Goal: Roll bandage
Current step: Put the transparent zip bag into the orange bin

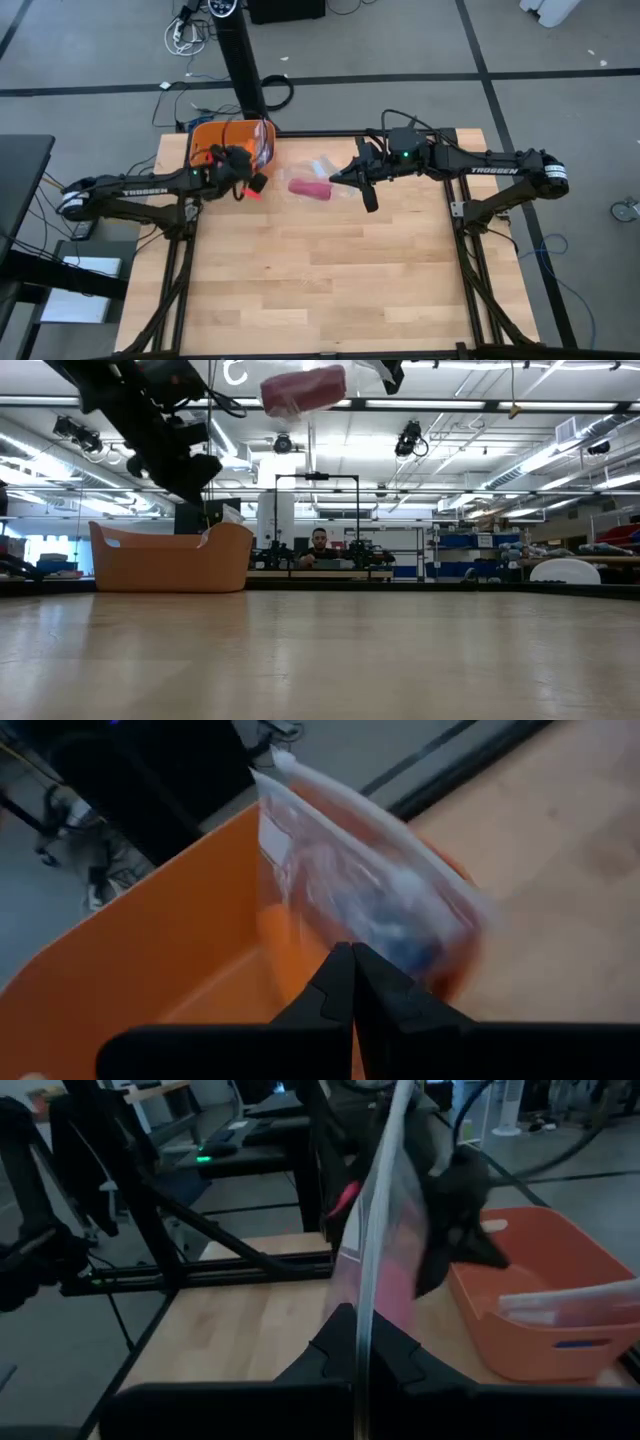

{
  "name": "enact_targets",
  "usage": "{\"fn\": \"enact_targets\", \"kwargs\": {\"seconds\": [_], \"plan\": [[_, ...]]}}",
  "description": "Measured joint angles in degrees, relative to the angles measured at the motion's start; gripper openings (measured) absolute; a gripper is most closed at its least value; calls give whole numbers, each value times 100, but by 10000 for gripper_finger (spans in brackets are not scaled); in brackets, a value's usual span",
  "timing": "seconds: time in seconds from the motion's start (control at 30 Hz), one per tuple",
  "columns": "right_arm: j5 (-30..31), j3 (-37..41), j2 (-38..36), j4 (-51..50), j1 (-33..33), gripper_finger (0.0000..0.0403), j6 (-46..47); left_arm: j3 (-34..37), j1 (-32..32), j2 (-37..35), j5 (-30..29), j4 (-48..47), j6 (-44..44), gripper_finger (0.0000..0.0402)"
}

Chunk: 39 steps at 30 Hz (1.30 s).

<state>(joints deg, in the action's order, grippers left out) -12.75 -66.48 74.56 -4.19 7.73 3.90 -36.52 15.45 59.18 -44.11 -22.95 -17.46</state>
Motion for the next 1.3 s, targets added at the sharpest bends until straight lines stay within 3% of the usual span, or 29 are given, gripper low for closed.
{"fn": "enact_targets", "kwargs": {"seconds": [0.27,0.4,0.57,0.9,1.3], "plan": [[9,0,-20,-188,107,0,-42,24,1543,305,360,631,546,3],[9,0,-20,-283,107,0,-59,26,2155,563,1311,669,688,3],[7,0,-20,-343,105,0,-79,29,2475,1127,1968,865,814,4],[-42,0,-20,-460,105,0,-76,27,2025,2433,3667,2941,477,4],[-36,5,-226,-1052,64,0,-7,20,563,2941,4035,5221,-103,3]]}}
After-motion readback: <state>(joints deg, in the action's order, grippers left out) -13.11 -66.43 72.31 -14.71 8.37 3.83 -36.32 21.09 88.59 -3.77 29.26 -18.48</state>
